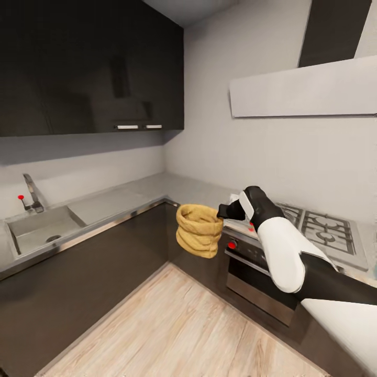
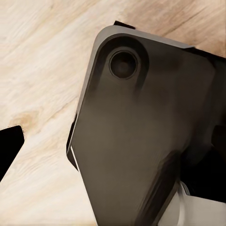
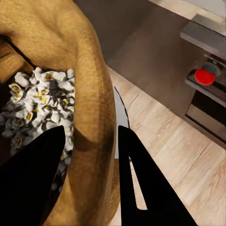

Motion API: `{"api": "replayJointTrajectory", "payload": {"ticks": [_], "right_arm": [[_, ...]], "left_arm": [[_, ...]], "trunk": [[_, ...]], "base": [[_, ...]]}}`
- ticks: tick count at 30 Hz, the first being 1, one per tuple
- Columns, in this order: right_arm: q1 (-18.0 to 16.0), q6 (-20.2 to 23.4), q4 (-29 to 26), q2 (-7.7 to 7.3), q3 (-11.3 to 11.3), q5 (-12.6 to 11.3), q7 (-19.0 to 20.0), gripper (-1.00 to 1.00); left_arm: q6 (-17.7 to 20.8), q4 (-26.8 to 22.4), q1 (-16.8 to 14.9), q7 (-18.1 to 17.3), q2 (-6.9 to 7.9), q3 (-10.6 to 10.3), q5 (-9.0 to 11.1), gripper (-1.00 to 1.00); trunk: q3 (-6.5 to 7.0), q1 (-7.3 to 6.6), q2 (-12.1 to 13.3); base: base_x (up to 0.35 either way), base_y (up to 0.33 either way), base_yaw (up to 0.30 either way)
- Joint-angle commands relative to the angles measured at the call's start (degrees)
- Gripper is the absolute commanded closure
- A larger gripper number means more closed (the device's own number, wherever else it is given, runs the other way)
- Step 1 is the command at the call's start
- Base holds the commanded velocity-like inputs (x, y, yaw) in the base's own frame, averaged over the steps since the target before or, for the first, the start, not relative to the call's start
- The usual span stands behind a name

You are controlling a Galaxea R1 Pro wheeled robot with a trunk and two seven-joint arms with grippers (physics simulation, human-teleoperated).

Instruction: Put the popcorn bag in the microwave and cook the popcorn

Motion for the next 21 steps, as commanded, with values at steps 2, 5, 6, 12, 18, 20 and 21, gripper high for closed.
{"api": "replayJointTrajectory", "payload": {"ticks": [2, 5, 6, 12, 18, 20, 21], "right_arm": [[-0.05, -1.02, 0.24, 0.06, -0.4, 0.58, 0.45, 1.0], [-0.05, -1.84, 0.39, 0.01, -0.4, 0.57, 0.41, 1.0], [0.0, -2.58, 0.39, -0.23, -0.4, 0.62, 0.4, 1.0], [3.78, -8.59, 0.34, -1.69, -0.42, 0.63, 0.82, 1.0], [4.08, -8.68, 0.32, -2.68, -0.4, 0.59, 0.79, 1.0], [4.13, -8.35, 0.31, -3.11, -0.4, 0.56, 0.82, 1.0], [4.11, -8.18, 0.31, -3.6, -0.4, 0.52, 0.87, 1.0]], "left_arm": [[-0.09, -0.05, -0.01, 0.08, -0.01, 0.07, 0.16, -1.0], [-0.09, -0.05, 0.0, 0.08, -0.01, 0.06, 0.15, -1.0], [-0.09, -0.05, 0.01, 0.08, -0.01, 0.02, 0.16, -1.0], [-0.09, -0.05, 0.01, 0.08, -0.01, -0.02, 0.15, -1.0], [-0.11, -0.05, -0.01, 0.08, -0.01, -0.06, 0.09, -1.0], [-0.1, -0.05, -0.01, 0.08, -0.01, -0.09, 0.08, -1.0], [-0.1, -0.05, -0.02, 0.08, -0.01, -0.1, 0.08, -1.0]], "trunk": [[-0.08, -0.02, -0.06], [-0.08, -0.02, -0.06], [-0.08, -0.02, -0.06], [-0.08, -0.02, -0.06], [-0.08, -0.02, -0.06], [-0.08, -0.02, -0.06], [-0.08, -0.02, -0.06]], "base": [[-0.308, 0.087, 0.0], [-0.308, 0.087, 0.0], [-0.308, 0.087, 0.0], [-0.308, 0.087, 0.0], [-0.234, 0.037, 0.0], [-0.038, 0.002, 0.0], [-0.014, 0.001, -0.018]]}}
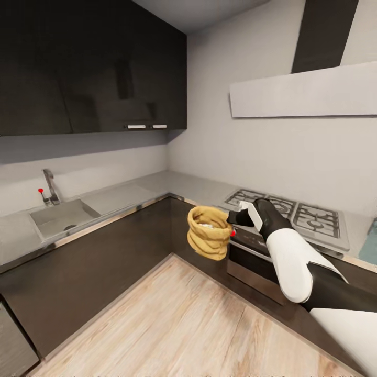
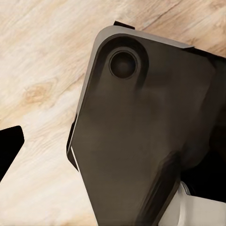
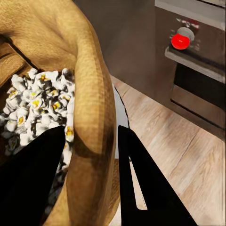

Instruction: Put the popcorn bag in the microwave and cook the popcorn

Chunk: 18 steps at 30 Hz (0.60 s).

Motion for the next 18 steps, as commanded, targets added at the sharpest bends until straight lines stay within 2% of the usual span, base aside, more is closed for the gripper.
{"api": "replayJointTrajectory", "payload": {"ticks": [1, 5, 13, 14, 15, 18], "right_arm": [[-0.04, 0.52, -0.1, -0.49, -0.43, 0.34, 0.48, 1.0], [-0.04, 1.23, -0.1, -1.15, -0.43, 0.34, 0.44, 1.0], [-0.06, 1.49, -0.1, -1.28, -0.44, 0.32, 0.43, 1.0], [-0.04, 1.49, -0.1, -1.47, -0.44, 0.32, 0.43, 1.0], [-0.05, 1.52, -0.1, -2.49, -0.43, 0.25, 0.48, 1.0], [-0.06, 1.56, -0.1, -3.12, -0.43, 0.24, 0.51, 1.0]], "left_arm": [[-0.1, -0.04, 0.0, 0.09, -0.01, 0.05, 0.16, -1.0], [-0.1, -0.04, 0.0, 0.09, 0.04, 0.05, 0.15, -1.0], [-0.1, -0.04, -0.01, 0.09, 0.03, 0.05, 0.2, -1.0], [-0.1, -0.04, -0.02, 0.09, 0.01, 0.05, 0.19, -1.0], [-0.1, -0.04, -0.02, 0.09, 0.06, 0.05, 0.23, -1.0], [-0.1, -0.04, 0.02, 0.12, 0.08, 0.05, 0.24, -1.0]], "trunk": [[-0.08, 0.01, -0.05], [-0.08, 0.01, -0.05], [-0.01, 0.01, -0.05], [0.01, 0.01, -0.05], [0.03, 0.01, -0.05], [0.09, 0.01, -0.05]], "base": [[-0.007, 0.0, -0.09], [-0.002, 0.0, -0.217], [0.0, 0.0, -0.279], [0.0, 0.0, -0.282], [0.0, 0.0, -0.282], [0.0, 0.0, -0.282]]}}
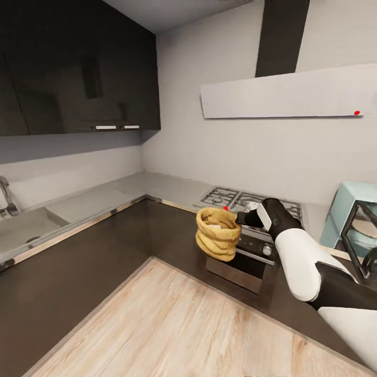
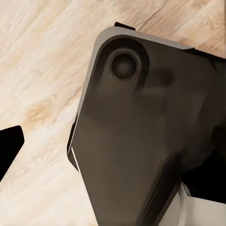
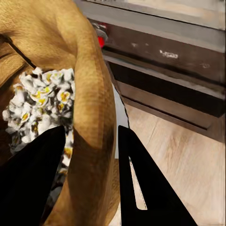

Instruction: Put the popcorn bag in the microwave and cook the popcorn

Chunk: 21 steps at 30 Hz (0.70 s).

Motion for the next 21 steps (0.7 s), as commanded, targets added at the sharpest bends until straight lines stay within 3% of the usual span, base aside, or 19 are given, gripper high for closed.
{"api": "replayJointTrajectory", "payload": {"ticks": [1, 3, 6, 21], "right_arm": [[-0.05, 0.23, -0.08, -0.03, -0.43, 0.52, 0.46, 1.0], [-0.04, 0.24, -0.08, -0.11, -0.42, 0.52, 0.47, 1.0], [-0.05, 4.09, -0.14, -0.15, -0.49, 0.75, 0.47, 1.0], [-0.05, 4.3, -0.13, -0.84, -0.42, 0.78, 0.47, 1.0]], "left_arm": [[-0.12, -0.03, -0.01, 0.12, 0.0, 0.09, 0.23, -1.0], [-0.12, -0.03, -0.02, 0.14, 0.0, 0.13, 0.26, -1.0], [-0.12, -0.03, -0.04, 0.13, -0.07, 0.14, 0.23, -1.0], [-0.21, -0.03, -0.02, 0.11, -0.09, 0.23, 0.17, -1.0]], "trunk": [[-0.06, 0.01, -0.06], [-0.02, 0.01, -0.06], [0.04, 0.01, -0.06], [0.35, 0.01, -0.06]], "base": [[0.0, 0.0, -0.282], [0.0, 0.0, -0.282], [0.0, 0.0, -0.283], [0.0, 0.0, -0.282]]}}
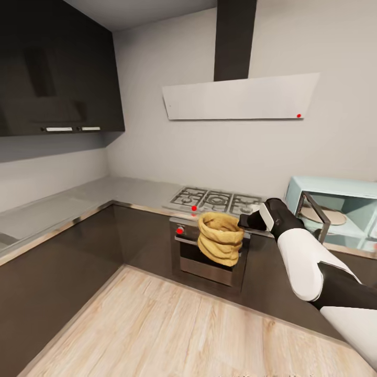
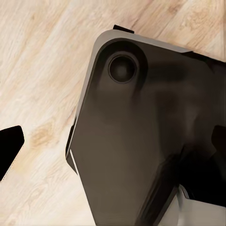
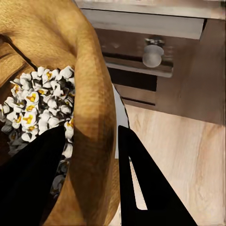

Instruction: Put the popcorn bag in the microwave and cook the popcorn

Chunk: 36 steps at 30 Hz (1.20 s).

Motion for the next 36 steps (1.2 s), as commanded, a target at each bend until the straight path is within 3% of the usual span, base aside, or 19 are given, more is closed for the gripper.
{"api": "replayJointTrajectory", "payload": {"ticks": [1, 9, 19, 29, 36], "right_arm": [[-0.04, 0.25, -0.06, 0.04, -0.35, 0.58, 0.52, 1.0], [-0.05, 0.28, -0.01, -0.03, -0.35, 0.51, 0.52, 1.0], [-0.05, 0.27, -0.01, -0.64, -0.35, 0.4, 0.52, 1.0], [-0.02, 1.67, -0.01, -2.83, -0.35, 0.47, 0.52, 1.0], [-0.01, 2.43, -0.05, -3.02, -0.28, 1.52, 0.52, 1.0]], "left_arm": [[-0.11, -0.04, 0.0, 0.1, -0.01, 0.07, 0.15, -1.0], [-0.11, -0.04, 0.0, 0.03, -0.04, 0.03, 0.05, -1.0], [-0.11, -0.04, -0.01, 0.06, -0.18, 0.14, 0.12, -1.0], [-0.11, -0.04, -0.02, 0.12, -0.18, 0.16, 0.15, -1.0], [-0.11, -0.04, 0.0, 0.12, -0.02, 0.16, 0.15, -1.0]], "trunk": [[-0.06, 0.01, -0.06], [0.09, 0.01, -0.06], [0.09, 0.01, -0.06], [0.09, 0.01, -0.06], [0.09, 0.01, -0.06]], "base": [[0.0, 0.0, -0.282], [-0.086, 0.0, -0.25], [-0.34, 0.0, -0.009], [-0.345, 0.0, 0.0], [-0.345, 0.0, -0.003]]}}
